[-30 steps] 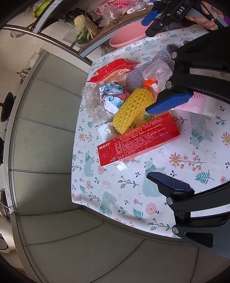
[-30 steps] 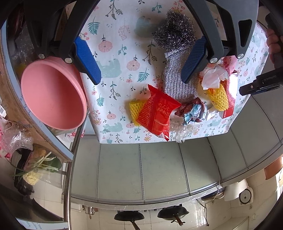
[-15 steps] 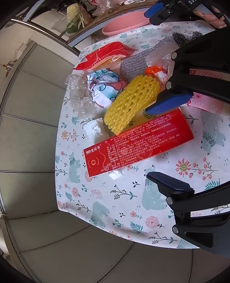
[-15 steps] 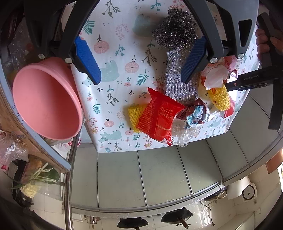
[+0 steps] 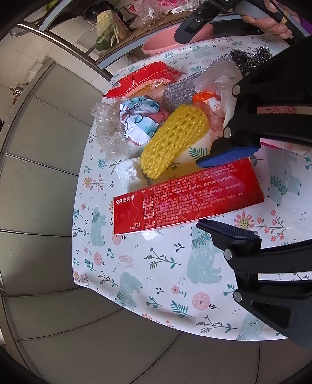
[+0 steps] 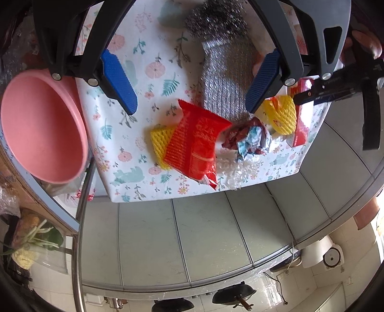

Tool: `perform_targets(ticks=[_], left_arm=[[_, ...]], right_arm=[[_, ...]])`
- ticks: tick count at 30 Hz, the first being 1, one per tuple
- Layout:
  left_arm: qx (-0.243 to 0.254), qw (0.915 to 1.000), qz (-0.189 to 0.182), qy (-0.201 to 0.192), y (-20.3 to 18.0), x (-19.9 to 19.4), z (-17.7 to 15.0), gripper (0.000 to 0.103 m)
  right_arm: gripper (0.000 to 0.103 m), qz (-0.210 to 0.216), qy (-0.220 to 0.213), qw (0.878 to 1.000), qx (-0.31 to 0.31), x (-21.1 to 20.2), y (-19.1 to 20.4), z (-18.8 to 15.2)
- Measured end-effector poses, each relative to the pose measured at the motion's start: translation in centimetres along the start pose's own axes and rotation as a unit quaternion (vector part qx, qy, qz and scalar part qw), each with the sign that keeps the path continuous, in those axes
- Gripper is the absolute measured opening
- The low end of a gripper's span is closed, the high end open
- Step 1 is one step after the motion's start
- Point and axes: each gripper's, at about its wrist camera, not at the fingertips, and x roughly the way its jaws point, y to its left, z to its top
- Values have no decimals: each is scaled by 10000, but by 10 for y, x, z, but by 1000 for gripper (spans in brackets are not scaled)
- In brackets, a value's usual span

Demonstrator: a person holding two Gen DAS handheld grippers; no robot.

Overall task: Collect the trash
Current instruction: 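Grasp the red toothpaste box with the left tool while the right tool grasps the red snack bag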

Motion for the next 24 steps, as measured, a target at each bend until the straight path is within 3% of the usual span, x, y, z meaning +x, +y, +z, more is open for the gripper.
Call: perform_targets(ticks=[11, 20, 24], left_arm=[[-57, 9996, -184, -217, 16, -22, -3, 44], [-37, 9993, -240, -268, 20, -26, -2, 44], [-31, 9993, -253, -286, 20, -26, -2, 44]], right_arm=[[90, -573, 236, 9976, -305, 43, 31, 26], [47, -735, 560, 9954, -264, 60, 31, 24], [41, -712, 523, 9958, -230, 57, 32, 23]])
